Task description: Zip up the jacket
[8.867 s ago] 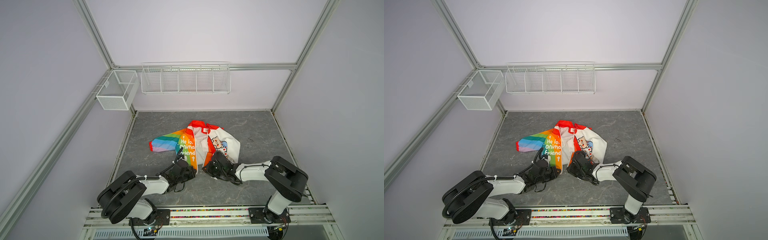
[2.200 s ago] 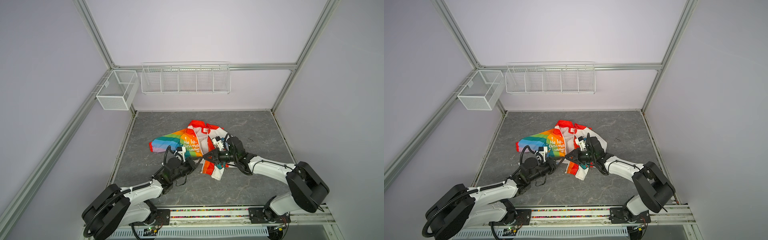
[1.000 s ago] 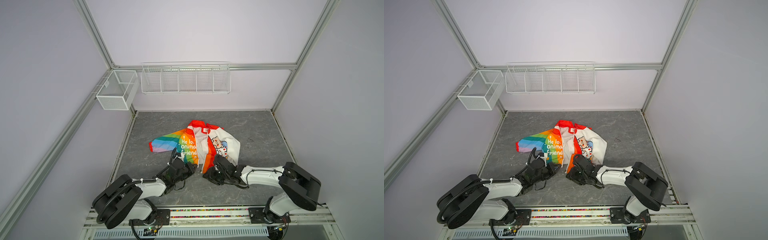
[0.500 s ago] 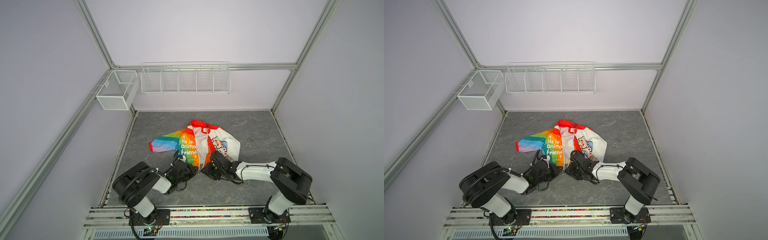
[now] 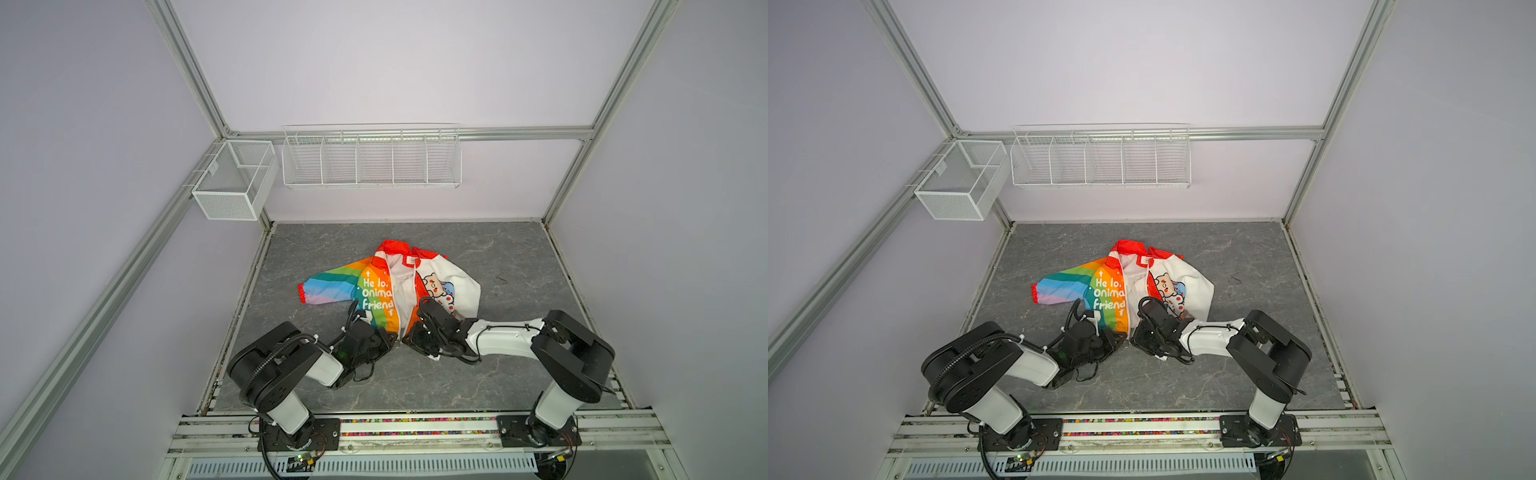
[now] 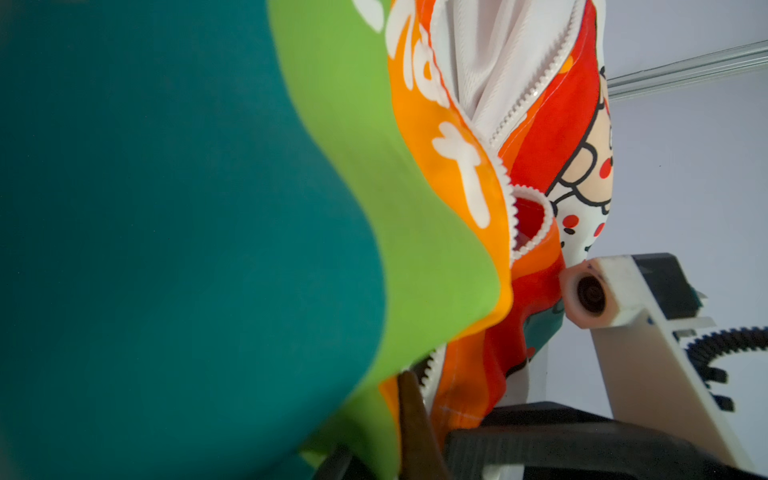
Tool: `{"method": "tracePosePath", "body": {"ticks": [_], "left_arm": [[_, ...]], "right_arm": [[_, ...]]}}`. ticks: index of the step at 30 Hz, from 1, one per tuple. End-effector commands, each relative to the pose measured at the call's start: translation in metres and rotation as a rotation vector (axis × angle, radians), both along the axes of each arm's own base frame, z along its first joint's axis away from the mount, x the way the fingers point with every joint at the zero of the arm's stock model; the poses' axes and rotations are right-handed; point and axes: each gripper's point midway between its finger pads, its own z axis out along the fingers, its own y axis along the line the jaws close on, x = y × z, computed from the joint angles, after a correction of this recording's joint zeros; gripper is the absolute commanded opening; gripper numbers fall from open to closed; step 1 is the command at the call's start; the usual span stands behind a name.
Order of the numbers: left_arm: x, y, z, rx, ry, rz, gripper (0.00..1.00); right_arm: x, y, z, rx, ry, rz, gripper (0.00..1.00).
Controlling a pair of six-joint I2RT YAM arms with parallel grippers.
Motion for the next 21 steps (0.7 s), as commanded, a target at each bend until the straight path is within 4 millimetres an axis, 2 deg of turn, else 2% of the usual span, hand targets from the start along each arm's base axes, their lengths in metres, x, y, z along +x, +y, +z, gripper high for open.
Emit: {"method": "tracePosePath", "body": {"ticks": [1,10,21], "left_arm": [[-0.013,0.011,-0.031,0.078,0.097,-0.003,0.0],[-0.015,0.014,-0.035,0.063,0.105,0.009,0.0],[-0.015,0.013,-0.033,0.053,0.104,0.012,0.0]], "right_arm": [[0.004,-0.002,-0.01,-0.017,0.015,-0.012,0.29],[0.014,-0.006,-0.013,-0.01,0.017,-0.034,0.25],[0.013,-0.004,-0.021,-0.002,0.034,-0.024,0.16]]}}
